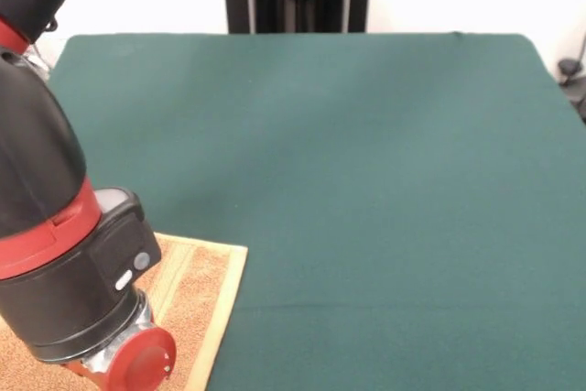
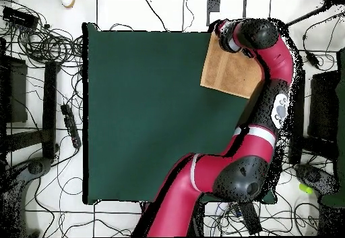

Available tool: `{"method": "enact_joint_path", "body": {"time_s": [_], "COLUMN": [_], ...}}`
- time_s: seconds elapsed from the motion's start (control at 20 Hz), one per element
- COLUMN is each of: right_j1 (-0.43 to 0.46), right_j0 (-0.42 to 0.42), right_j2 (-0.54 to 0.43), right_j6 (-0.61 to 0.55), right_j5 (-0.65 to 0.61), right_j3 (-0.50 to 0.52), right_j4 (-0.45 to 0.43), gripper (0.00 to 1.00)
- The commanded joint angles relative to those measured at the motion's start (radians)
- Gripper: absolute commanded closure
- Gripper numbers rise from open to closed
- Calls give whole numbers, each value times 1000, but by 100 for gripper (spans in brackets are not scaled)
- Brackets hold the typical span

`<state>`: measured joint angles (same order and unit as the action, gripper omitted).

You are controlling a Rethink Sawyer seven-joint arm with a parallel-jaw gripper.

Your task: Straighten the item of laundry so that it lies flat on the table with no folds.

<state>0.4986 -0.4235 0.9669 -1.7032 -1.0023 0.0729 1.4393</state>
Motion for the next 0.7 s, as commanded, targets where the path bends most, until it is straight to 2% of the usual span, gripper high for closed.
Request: {"method": "enact_joint_path", "body": {"time_s": [0.05,0.25,0.45,0.55,0.7], "right_j1": [79,56,-14,-74,-217], "right_j0": [44,81,142,175,229], "right_j2": [-138,-244,-421,-508,-642], "right_j6": [174,124,87,85,119], "right_j5": [-88,-90,-8,62,229], "right_j3": [7,41,139,232,481], "right_j4": [-30,-61,-198,-285,-369], "gripper": [100,100,100,100,100]}}
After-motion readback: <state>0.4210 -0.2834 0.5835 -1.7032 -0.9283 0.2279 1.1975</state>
